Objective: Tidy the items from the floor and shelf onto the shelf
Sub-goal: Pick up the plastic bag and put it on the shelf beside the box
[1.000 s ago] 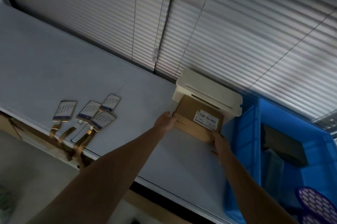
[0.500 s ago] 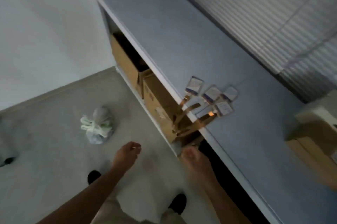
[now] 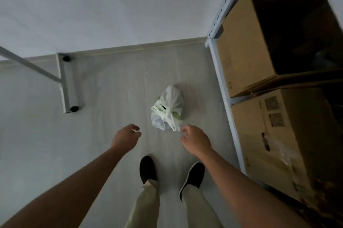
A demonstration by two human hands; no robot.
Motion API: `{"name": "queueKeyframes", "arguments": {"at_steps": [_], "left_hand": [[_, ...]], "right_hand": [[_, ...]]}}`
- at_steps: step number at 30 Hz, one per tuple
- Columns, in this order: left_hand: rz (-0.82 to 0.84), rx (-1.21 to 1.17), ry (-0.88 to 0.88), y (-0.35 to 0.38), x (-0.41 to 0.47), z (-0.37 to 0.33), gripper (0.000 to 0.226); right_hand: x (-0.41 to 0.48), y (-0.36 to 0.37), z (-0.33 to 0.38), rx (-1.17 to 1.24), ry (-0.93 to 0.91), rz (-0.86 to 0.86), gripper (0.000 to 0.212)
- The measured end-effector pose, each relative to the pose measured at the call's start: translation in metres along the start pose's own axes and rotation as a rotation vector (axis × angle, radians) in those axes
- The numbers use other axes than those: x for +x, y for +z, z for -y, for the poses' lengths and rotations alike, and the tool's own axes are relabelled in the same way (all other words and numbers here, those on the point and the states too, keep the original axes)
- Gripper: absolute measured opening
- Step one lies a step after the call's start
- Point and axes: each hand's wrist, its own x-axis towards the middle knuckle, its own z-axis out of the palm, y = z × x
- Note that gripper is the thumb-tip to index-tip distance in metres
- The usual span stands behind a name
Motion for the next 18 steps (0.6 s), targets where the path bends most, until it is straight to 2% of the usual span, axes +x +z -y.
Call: {"name": "queueKeyframes", "arguments": {"at_steps": [3, 7, 9, 10, 13, 14, 18], "left_hand": [[0.011, -0.110, -0.018, 0.048, 0.103, 0.018, 0.028], [0.064, -0.391, -0.124, 0.129, 0.223, 0.050, 0.037], [0.079, -0.515, -0.216, 0.164, 0.266, 0.065, 0.045], [0.088, -0.545, -0.252, 0.179, 0.281, 0.072, 0.050], [0.075, -0.416, -0.208, 0.203, 0.305, 0.087, 0.068], [0.061, -0.328, -0.169, 0.204, 0.305, 0.087, 0.076], [0.034, -0.111, 0.016, 0.185, 0.281, 0.063, 0.113]], "right_hand": [[0.112, 0.046, 0.009, -0.071, -0.074, -0.033, 0.052], [0.251, 0.120, 0.002, -0.167, -0.066, -0.066, 0.113], [0.304, 0.149, -0.003, -0.195, -0.024, -0.042, 0.126], [0.324, 0.163, -0.007, -0.211, -0.014, -0.045, 0.119], [0.355, 0.186, -0.020, -0.047, -0.048, -0.139, 0.058], [0.356, 0.184, -0.023, 0.028, -0.056, -0.173, 0.045], [0.319, 0.139, -0.019, 0.111, -0.116, -0.232, 0.023]]}}
